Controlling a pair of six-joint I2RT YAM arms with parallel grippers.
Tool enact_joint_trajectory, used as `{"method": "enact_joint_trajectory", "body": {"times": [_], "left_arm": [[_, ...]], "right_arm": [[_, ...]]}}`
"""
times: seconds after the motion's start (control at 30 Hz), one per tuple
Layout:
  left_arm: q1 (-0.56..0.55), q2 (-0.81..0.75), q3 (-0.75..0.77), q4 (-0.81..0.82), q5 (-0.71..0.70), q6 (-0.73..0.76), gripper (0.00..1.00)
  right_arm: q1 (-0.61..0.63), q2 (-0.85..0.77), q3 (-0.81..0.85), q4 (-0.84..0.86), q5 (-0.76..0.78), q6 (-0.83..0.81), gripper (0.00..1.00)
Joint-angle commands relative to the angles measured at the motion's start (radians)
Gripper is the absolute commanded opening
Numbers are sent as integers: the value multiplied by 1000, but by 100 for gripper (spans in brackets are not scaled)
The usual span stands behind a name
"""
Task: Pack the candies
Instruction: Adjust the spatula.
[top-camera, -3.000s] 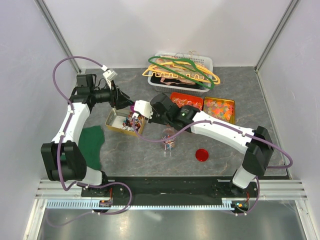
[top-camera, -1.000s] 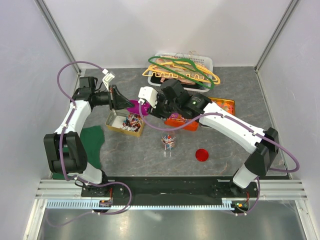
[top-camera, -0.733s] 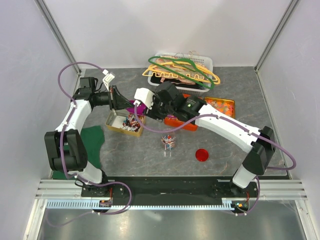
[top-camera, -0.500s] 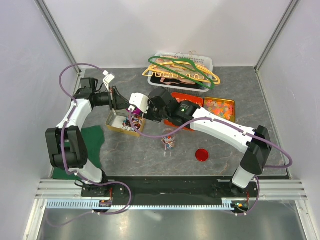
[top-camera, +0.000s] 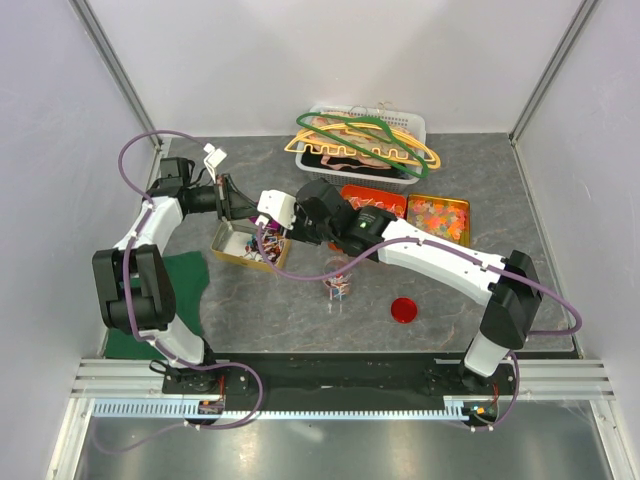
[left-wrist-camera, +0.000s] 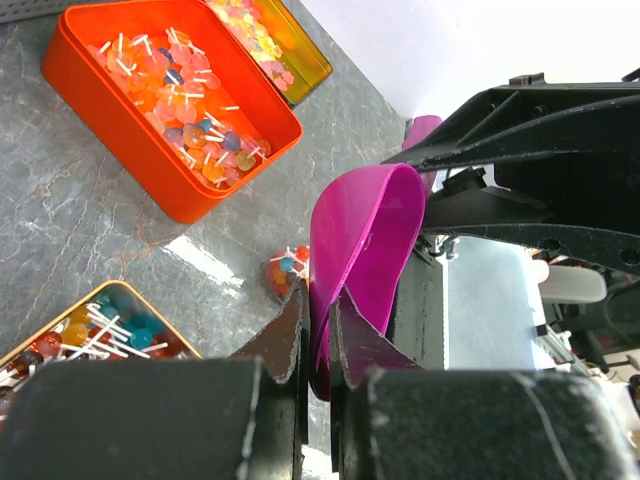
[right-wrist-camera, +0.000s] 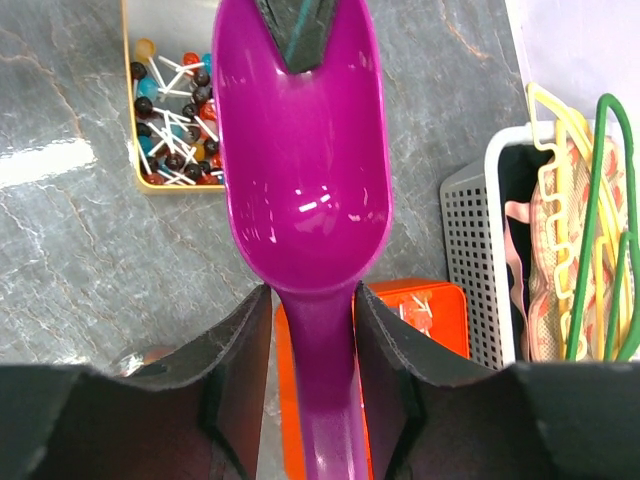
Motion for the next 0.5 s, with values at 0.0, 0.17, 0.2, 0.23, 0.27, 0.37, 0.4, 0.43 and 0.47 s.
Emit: {"method": "enact_joint_trajectory", "body": {"times": [0.0, 0.17, 0.2, 0.23, 0.27, 0.37, 0.4, 0.43, 0.47], "left_arm": [[13, 3, 39, -6, 193, -43, 2], [13, 4, 39, -4, 210, -43, 2], [15, 6, 39, -3, 211, -46, 2], [15, 9, 39, -3, 214, -46, 2], [13, 10, 39, -3, 228, -48, 2], [13, 12, 39, -1, 246, -52, 2], [13, 12, 39, -1, 249, -52, 2], [13, 12, 39, 0, 251, -52, 2], [15, 12, 37, -1, 256, -54, 2]], "right_arm": [[1, -13, -2, 18, 24, 2, 46], [3, -12, 1, 20, 22, 2, 47], [3, -12, 1, 20, 19, 0, 48], [4, -10, 1, 20, 21, 2, 50], [4, -8, 1, 20, 19, -6, 51], [4, 1, 3, 23, 22, -7, 52], [4, 5, 4, 24, 24, -8, 52], [4, 7, 6, 24, 24, -8, 52], [4, 10, 9, 26, 24, -8, 52]]}}
